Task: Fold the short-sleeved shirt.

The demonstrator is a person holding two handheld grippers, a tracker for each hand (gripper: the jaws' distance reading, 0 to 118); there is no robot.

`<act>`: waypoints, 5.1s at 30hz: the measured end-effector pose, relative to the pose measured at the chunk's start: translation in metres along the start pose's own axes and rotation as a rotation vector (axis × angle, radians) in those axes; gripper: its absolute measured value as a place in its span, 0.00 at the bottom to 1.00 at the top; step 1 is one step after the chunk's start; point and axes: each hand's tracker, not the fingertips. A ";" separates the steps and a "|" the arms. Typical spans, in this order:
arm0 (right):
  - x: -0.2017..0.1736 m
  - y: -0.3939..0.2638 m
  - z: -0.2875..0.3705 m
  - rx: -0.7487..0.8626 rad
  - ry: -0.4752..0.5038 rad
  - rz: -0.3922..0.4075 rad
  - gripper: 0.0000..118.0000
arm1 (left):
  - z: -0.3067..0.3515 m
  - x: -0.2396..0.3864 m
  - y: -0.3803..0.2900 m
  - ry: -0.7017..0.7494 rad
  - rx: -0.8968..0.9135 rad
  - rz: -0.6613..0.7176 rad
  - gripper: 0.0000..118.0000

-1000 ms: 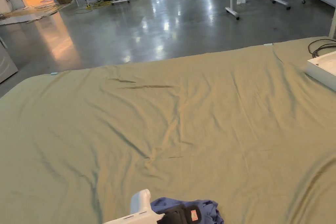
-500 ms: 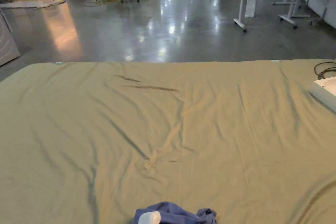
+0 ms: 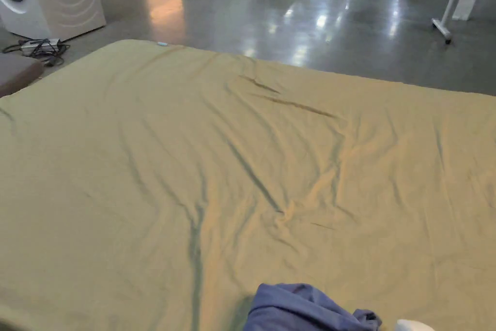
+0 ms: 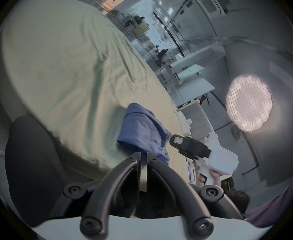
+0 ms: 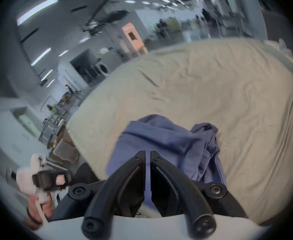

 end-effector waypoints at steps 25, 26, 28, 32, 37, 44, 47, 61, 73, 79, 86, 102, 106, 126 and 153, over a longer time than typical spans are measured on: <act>0.052 -0.008 -0.044 -0.126 -0.029 -0.148 0.01 | -0.232 0.010 0.079 -0.021 -0.597 -0.156 0.78; 0.051 -0.010 -0.041 -0.118 -0.025 -0.141 0.01 | -0.233 0.020 0.072 0.039 -0.618 -0.226 0.58; 0.052 -0.011 -0.037 -0.110 -0.007 -0.143 0.01 | -0.236 0.031 0.065 0.208 -0.580 -0.340 0.36; 0.049 -0.016 -0.010 -0.059 0.052 -0.237 0.01 | -0.211 0.028 0.071 0.091 -0.485 -0.173 0.29; 0.043 -0.028 0.033 0.003 0.049 -0.200 0.01 | -0.164 0.028 0.099 -0.055 -0.349 -0.014 0.25; 0.046 -0.041 0.049 -0.021 -0.004 -0.141 0.01 | -0.062 -0.019 0.208 0.103 -0.148 -0.025 0.25; 0.047 -0.044 0.043 -0.052 -0.011 -0.131 0.01 | -0.022 -0.050 0.263 0.198 -0.080 -0.003 0.24; 0.042 -0.040 0.041 -0.104 -0.064 -0.076 0.01 | -0.033 -0.109 0.321 0.787 -0.069 -0.076 0.53; 0.010 0.003 0.160 0.265 -0.214 0.194 0.01 | 0.022 0.167 0.211 0.242 0.105 -0.847 0.63; -0.031 0.041 0.208 0.565 -0.345 0.400 0.01 | 0.012 0.256 0.110 0.354 0.381 -1.175 0.65; -0.059 0.057 0.221 0.731 -0.493 0.603 0.02 | -0.013 0.292 0.060 0.475 0.618 -1.130 0.52; -0.050 0.044 0.247 0.839 -0.406 0.330 0.01 | 0.013 0.281 0.055 0.253 0.546 -1.040 0.01; -0.056 0.046 0.246 0.845 -0.412 0.344 0.02 | 0.012 0.284 0.052 0.251 0.553 -1.043 0.03; -0.073 0.050 0.239 0.811 -0.405 0.430 1.00 | 0.016 0.284 0.060 0.270 0.600 -0.977 0.81; -0.053 0.056 0.257 0.956 -0.115 0.055 1.00 | 0.019 0.285 0.062 0.280 0.578 -0.955 0.81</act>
